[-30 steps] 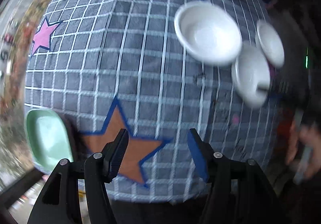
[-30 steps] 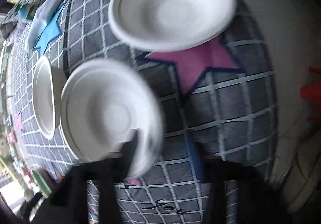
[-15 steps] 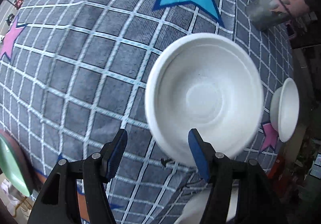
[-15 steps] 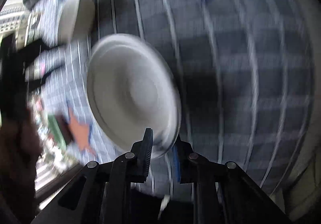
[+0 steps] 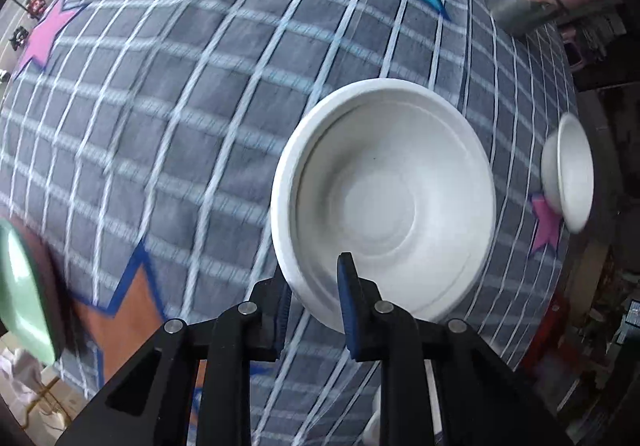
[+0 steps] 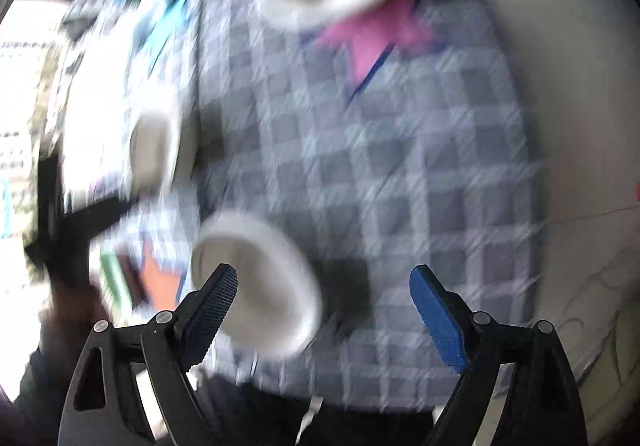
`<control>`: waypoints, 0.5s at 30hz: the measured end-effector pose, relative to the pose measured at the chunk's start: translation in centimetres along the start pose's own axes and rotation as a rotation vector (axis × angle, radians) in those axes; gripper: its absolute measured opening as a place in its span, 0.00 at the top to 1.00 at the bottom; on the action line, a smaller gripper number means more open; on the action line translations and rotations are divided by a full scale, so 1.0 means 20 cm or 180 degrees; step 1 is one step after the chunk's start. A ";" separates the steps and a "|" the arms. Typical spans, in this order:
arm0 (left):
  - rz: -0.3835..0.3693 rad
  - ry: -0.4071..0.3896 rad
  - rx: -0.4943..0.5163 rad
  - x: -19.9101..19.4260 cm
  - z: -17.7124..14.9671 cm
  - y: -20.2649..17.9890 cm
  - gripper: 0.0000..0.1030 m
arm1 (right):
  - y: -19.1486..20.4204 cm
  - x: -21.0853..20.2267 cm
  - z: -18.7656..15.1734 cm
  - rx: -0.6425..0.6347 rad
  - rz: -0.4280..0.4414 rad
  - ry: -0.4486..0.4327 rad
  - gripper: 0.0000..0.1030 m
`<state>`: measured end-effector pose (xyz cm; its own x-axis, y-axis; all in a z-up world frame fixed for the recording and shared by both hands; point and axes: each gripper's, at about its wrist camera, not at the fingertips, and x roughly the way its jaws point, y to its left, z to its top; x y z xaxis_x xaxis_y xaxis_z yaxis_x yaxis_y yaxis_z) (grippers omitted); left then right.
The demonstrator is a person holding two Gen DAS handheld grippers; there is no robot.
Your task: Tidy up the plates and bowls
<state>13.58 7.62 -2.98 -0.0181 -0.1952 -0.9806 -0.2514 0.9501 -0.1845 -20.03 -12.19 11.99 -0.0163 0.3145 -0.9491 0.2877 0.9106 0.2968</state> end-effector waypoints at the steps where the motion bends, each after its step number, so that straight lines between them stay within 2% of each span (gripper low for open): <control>1: 0.0006 0.0022 -0.0004 0.00 -0.04 0.01 0.76 | -0.02 -0.03 0.07 0.0107 -0.0055 -0.0134 0.13; 4: -0.0044 0.0170 -0.0097 0.00 -0.17 0.09 0.76 | -0.12 -0.07 0.33 0.0423 -0.0105 -0.0298 0.13; 8: -0.0118 0.0160 -0.0235 -0.04 -0.34 0.18 0.75 | -0.21 -0.08 0.59 0.0815 -0.0091 -0.0399 0.13; 13: -0.0232 0.0094 -0.0248 -0.12 -0.46 0.21 0.69 | -0.18 0.02 0.71 0.1065 -0.0075 -0.0467 0.14; 15: -0.0264 0.0094 -0.0240 -0.13 -0.47 0.20 0.64 | -0.19 0.05 0.74 0.1212 -0.0106 -0.0460 0.24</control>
<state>3.58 9.64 -0.63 -0.0223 -0.2804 -0.9596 -0.3253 0.9097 -0.2582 -6.93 -19.27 8.31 0.0955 0.2210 -0.9706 0.6236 0.7467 0.2313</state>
